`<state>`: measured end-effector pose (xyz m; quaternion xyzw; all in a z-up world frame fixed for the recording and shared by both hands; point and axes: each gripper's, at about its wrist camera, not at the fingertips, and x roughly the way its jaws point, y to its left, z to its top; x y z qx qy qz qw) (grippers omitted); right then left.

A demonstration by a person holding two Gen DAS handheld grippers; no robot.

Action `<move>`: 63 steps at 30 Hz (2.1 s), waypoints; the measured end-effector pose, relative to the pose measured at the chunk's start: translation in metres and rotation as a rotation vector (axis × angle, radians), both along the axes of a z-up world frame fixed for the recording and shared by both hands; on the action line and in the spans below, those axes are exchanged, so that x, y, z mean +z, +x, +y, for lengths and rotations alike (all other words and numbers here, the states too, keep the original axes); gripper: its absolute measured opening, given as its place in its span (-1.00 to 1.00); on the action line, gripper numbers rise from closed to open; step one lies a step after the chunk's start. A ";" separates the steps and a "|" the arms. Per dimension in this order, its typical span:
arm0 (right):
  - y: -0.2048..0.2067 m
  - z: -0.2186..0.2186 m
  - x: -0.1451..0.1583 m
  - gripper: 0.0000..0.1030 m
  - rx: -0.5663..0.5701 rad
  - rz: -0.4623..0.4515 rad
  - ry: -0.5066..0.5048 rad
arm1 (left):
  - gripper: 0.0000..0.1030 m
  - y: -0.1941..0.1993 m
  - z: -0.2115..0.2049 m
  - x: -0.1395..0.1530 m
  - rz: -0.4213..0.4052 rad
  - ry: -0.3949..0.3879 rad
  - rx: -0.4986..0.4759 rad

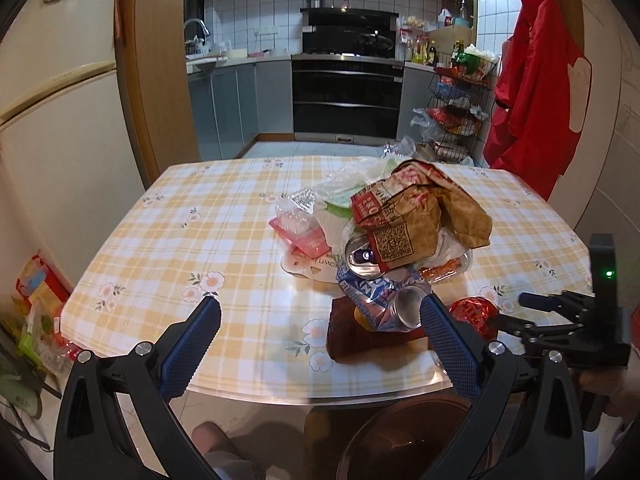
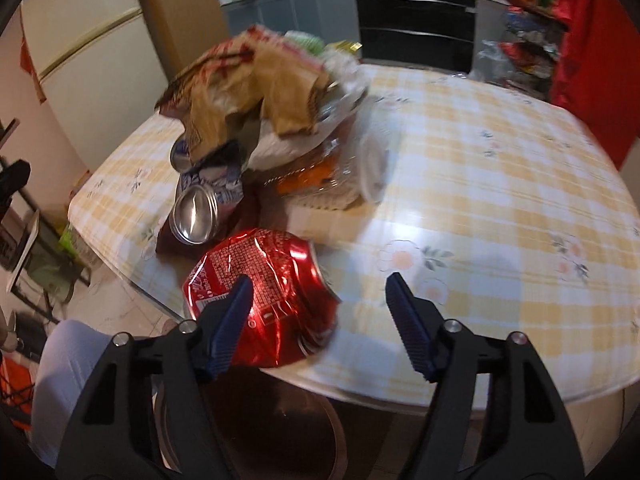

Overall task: Collect trash
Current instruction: 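Reach the right tool to the crushed red can and close on it, then grasp the brown snack bag with the left tool while the right holds the can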

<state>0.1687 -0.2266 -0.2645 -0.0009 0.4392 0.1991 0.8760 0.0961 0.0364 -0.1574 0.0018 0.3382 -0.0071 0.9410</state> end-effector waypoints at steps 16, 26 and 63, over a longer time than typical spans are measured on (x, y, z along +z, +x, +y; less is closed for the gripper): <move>0.027 -0.002 -0.032 -0.26 0.022 0.094 0.153 | 0.90 0.018 -0.012 -0.020 0.042 -0.004 -0.036; 0.008 -0.029 -0.013 -0.34 -0.054 0.014 0.220 | 0.89 0.023 -0.026 -0.020 0.036 -0.007 -0.081; -0.007 -0.108 -0.005 -0.35 -0.283 -0.021 0.241 | 0.56 0.163 -0.062 -0.046 0.121 -0.102 -0.123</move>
